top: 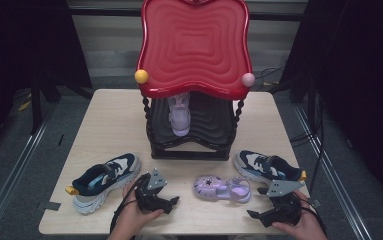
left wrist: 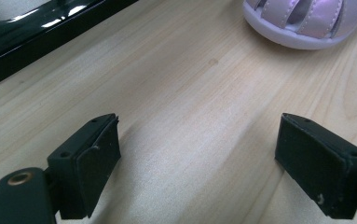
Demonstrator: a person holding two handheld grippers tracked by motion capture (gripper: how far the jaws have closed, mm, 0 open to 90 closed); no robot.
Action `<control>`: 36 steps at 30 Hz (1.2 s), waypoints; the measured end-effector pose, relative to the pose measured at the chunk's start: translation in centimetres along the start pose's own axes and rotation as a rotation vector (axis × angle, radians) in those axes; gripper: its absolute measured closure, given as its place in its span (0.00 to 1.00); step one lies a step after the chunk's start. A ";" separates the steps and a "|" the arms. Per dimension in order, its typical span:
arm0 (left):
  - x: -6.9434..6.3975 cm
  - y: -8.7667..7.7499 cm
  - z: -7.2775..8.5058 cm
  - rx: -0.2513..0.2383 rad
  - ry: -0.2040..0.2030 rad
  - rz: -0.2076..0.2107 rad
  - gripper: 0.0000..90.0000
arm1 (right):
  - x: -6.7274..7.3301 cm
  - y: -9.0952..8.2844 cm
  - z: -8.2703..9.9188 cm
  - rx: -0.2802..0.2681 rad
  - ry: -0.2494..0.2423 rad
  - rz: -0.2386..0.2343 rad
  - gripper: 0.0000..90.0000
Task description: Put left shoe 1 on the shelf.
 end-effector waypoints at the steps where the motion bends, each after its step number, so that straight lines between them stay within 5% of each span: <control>1: 0.0 0.0 0.0 0.000 0.000 0.000 0.15 | 0.0 -0.2 -0.1 -0.004 0.001 -0.011 0.17; 15: 0.0 0.0 0.0 0.000 0.000 0.000 0.15 | 0.0 -2.8 -3.0 -0.065 -0.013 -0.038 0.19; 24: 0.0 0.0 0.0 0.000 0.000 0.000 0.15 | -0.3 -2.9 -4.7 -0.088 -0.007 -0.049 0.22; 36: 0.0 0.0 0.0 0.000 0.000 0.000 0.15 | -1.5 -2.4 -6.1 -0.131 0.004 -0.046 0.42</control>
Point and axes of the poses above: each handheld gripper's, and its own axes: y roughly forward along the jaws, z roughly out of its underside, x roughly to its left, the point moved 5 cm from there along y, roughly forward along the jaws, and after that the axes turned 6 degrees about x, right-handed, at the moved point
